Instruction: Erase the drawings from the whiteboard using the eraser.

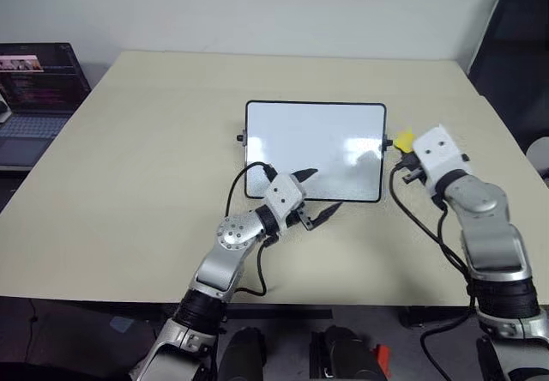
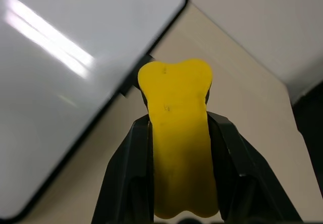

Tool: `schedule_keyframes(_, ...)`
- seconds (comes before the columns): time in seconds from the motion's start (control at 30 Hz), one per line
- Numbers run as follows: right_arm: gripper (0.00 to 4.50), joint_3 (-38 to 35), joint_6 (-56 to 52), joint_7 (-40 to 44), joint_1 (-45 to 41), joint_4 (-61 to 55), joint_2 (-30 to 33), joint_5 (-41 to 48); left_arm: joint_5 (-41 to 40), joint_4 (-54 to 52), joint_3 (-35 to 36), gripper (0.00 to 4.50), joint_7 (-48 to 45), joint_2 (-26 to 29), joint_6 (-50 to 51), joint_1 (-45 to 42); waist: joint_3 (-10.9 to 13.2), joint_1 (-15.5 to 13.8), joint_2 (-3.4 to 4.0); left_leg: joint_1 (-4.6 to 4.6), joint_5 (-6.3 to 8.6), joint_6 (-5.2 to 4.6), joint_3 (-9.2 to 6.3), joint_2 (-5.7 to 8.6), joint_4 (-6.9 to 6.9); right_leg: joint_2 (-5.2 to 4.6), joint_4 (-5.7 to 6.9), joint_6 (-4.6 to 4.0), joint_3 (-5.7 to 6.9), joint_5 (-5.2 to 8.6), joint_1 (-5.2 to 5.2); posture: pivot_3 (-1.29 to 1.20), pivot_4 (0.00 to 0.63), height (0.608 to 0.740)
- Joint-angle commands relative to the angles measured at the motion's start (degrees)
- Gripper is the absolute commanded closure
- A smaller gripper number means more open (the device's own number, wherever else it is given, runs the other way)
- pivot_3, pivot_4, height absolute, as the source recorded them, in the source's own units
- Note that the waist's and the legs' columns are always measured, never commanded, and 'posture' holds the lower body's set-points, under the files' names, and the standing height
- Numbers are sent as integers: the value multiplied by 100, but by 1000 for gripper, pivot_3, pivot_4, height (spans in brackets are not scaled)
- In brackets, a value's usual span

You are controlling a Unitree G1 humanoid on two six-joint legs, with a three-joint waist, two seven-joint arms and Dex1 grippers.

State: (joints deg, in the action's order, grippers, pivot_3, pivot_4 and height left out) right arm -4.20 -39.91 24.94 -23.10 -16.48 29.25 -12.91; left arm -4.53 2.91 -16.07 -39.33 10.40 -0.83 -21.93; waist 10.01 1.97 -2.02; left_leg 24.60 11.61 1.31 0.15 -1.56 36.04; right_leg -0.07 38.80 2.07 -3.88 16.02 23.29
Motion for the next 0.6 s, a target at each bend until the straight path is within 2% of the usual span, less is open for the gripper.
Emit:
schedule_keyframes(0.03,3377,-396,-529,10,125,-473,138,150,-183,-27,-170,0,-387,-29,-162,-81,0,-1,0,-2,0,0,0,0,2,2,3,1,0,1,0,0,150,740)
schedule_keyframes(0.17,3377,-831,-1819,-100,477,-656,-149,401,-415,-12,-460,0,-1012,-40,-52,-59,-1,-19,1,-4,-1,-1,0,-3,4,3,6,7,3,5,-5,0,150,740)
schedule_keyframes(0.3,3377,-1023,-2538,-241,522,-700,-324,579,-317,18,-565,0,-1184,37,-48,-46,-1,-2,3,-7,-1,-1,-1,-2,5,1,7,4,-10,3,-4,0,150,740)
schedule_keyframes(0.6,3377,-1318,-2872,-590,262,-354,-582,1011,-166,103,-519,0,-1173,183,-139,-58,-2,-3,5,-10,-1,-1,0,0,5,4,8,9,-12,6,-4,0,150,740)
